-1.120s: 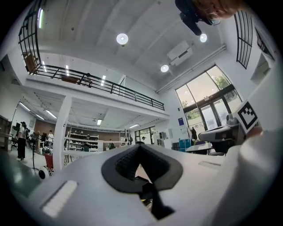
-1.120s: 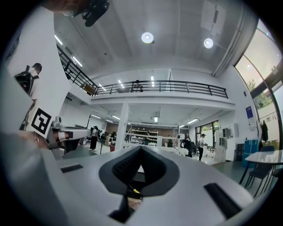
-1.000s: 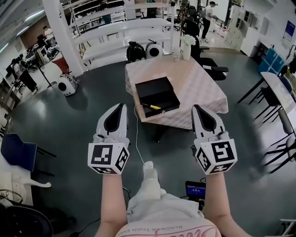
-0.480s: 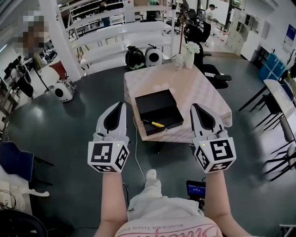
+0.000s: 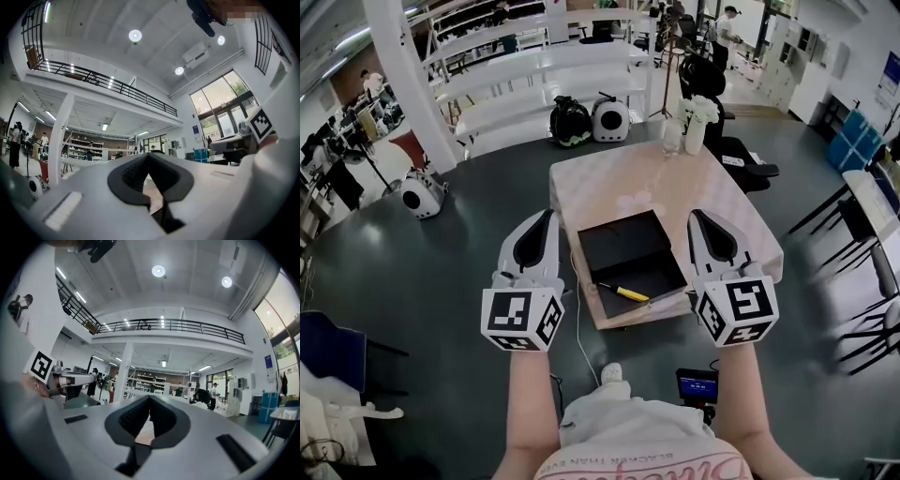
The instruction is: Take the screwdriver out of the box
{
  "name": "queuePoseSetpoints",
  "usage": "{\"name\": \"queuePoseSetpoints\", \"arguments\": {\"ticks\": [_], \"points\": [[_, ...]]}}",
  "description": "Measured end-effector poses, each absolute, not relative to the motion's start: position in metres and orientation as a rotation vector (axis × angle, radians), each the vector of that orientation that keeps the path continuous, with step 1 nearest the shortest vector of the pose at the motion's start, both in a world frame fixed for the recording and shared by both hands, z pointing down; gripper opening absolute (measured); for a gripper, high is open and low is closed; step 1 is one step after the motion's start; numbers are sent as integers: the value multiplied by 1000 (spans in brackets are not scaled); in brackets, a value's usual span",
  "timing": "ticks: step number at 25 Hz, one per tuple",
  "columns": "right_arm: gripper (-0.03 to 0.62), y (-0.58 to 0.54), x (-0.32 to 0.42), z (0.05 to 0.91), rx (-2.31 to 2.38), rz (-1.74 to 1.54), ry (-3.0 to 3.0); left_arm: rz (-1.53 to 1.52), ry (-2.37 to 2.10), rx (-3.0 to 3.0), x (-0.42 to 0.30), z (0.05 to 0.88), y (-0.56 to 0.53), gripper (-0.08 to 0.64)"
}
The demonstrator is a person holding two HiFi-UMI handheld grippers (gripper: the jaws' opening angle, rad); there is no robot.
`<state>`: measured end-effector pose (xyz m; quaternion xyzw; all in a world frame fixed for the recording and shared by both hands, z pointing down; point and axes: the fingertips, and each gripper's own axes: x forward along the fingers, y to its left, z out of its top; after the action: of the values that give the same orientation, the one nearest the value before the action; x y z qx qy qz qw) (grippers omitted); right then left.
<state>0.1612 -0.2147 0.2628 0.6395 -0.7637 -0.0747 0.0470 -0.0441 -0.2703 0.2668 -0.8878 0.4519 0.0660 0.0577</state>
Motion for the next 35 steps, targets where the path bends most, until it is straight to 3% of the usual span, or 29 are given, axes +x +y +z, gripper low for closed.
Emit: {"name": "queuePoseSetpoints", "arguments": {"ticks": [8,12,14,16,26,35], "points": [[15,-273,159,273,1938,-140,-2378,198,1360,-2731,-39,277,-332,11],[201,-285,161,280,1887,-96,-2418,196,1370,-2741,-35,284,-342,11],[329,-291,160,283,1869,-61,-2433,197,1380,-2743,-35,286,-346,11],[377,-299,158,289,1840,2,-2439,193,1389,-2740,-36,286,-349,11],[387,-308,142,323,1591,182,-2474,157,1488,-2714,-39,299,-348,11],[387,-306,105,416,1263,370,-2377,44,1597,-2766,-52,352,-348,11]]}}
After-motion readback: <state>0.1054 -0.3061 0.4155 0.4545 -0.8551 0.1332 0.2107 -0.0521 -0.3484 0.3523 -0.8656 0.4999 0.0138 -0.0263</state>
